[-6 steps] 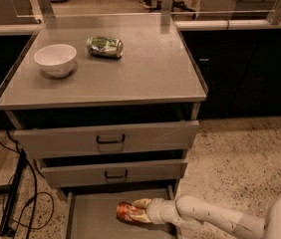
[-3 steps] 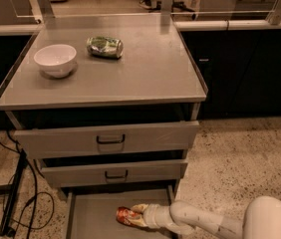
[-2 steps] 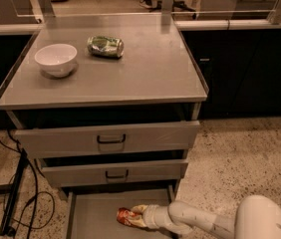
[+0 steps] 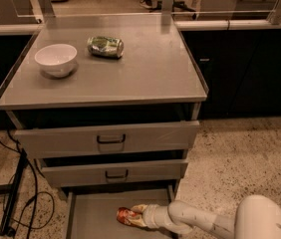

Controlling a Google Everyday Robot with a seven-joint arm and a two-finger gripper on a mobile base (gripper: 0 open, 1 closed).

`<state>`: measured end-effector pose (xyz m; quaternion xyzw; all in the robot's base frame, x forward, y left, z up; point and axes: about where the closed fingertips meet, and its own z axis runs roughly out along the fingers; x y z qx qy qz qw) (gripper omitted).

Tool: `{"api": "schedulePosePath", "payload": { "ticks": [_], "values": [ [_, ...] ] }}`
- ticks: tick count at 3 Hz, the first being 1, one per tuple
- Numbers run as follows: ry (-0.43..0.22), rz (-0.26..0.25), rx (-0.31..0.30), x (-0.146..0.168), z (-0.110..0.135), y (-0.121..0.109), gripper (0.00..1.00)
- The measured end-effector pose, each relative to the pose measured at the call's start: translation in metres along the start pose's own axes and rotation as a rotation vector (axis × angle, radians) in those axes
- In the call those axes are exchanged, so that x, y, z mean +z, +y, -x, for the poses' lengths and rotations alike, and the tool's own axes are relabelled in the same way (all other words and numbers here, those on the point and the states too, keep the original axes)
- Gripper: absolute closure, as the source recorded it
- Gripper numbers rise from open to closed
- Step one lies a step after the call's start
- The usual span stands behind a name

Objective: Place coke can into bottom drawer

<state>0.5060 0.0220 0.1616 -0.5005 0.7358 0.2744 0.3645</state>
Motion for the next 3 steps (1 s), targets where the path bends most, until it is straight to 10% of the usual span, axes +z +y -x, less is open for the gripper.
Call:
{"api": "schedulePosePath", "payload": {
  "ticks": [2,3],
  "values": [
    [0.0,0.0,0.0,0.0,0.0,0.0001,0.03],
    [0.0,0.0,0.0,0.0001,0.0,0.0001,0.0]
  ]
}}
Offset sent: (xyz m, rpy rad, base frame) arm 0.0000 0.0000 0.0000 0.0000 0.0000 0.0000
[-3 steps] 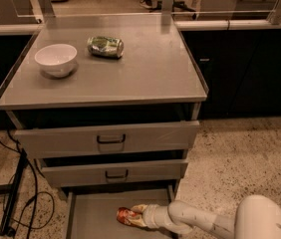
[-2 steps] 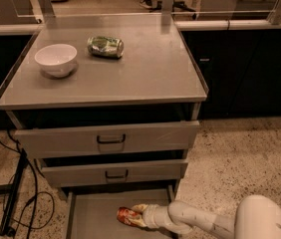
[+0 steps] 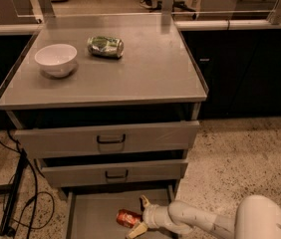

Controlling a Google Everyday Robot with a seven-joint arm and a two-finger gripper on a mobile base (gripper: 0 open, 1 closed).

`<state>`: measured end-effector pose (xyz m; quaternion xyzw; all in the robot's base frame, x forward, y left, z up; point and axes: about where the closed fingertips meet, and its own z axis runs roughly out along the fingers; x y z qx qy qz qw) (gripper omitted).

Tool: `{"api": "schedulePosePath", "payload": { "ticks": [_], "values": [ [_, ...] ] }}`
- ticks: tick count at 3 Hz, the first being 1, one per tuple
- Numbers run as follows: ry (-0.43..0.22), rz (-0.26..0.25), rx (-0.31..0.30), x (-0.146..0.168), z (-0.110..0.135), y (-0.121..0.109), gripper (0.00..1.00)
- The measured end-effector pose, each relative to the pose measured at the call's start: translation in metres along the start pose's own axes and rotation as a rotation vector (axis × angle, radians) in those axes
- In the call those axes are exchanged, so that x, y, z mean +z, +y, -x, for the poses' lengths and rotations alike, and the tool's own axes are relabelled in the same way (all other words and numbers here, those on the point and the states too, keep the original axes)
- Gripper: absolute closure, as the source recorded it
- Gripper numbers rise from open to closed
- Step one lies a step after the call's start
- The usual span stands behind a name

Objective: Place coke can into bottom drawer

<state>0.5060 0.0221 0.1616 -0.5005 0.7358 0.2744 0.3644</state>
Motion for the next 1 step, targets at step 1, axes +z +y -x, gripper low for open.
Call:
{"api": "schedulePosePath", "payload": {
  "ticks": [1],
  "values": [
    [0.0,0.0,0.0,0.0,0.0,0.0,0.0]
  ]
}}
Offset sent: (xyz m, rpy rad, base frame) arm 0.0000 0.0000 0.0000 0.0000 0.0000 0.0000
